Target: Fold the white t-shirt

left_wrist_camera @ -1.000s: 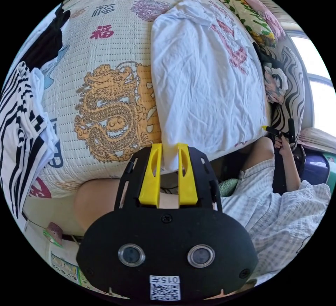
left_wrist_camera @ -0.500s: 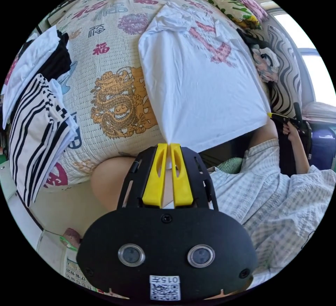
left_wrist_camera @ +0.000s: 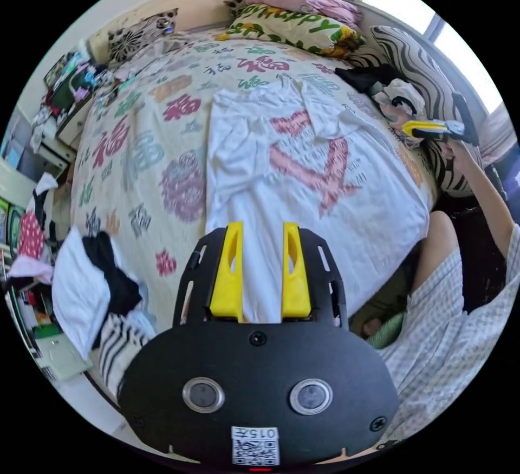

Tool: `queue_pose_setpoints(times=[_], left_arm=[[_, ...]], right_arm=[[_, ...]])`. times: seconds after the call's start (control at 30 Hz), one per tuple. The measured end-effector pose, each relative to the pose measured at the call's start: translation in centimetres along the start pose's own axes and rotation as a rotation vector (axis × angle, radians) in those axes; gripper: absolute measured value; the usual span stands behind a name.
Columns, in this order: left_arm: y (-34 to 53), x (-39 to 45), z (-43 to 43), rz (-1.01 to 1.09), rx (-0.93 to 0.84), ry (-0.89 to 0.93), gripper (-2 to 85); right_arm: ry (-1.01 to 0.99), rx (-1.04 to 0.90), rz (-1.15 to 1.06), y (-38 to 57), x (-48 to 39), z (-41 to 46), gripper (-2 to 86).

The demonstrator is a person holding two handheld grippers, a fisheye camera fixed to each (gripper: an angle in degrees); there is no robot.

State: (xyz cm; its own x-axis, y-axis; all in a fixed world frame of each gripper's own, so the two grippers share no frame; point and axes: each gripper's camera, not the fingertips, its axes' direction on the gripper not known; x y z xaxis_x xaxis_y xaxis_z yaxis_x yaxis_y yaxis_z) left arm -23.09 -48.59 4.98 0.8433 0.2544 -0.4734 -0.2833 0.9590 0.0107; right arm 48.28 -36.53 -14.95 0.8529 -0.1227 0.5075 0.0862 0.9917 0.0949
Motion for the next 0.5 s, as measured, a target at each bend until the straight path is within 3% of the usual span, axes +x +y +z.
queue_pose_setpoints(times=[0.13, 0.27, 0.37, 0.5], left_arm=[[-5.4, -1.0, 4.3, 0.084, -0.114, -0.05, 10.7], [-6.1, -2.8, 5.9, 0.12, -0.19, -0.026, 4.7], [-4.7, -7.1, 3.0, -0.011, -0.061, 0.065, 2.0], [2.1, -17.1, -1.6, -0.419, 0.235, 0.15, 0.9]], right_arm=[[0.025, -0.132, -0.035, -6.4, 0.4, 4.1, 9.2], [0.044, -0.258, -0.024, -8.6, 1.9, 6.7, 2.4], [-0.035, -0.147, 0.103, -7.9, 5.1, 4.9, 0.8], [-0.08, 0.064, 0.445, -3.7, 11.7, 1.4, 0.1]])
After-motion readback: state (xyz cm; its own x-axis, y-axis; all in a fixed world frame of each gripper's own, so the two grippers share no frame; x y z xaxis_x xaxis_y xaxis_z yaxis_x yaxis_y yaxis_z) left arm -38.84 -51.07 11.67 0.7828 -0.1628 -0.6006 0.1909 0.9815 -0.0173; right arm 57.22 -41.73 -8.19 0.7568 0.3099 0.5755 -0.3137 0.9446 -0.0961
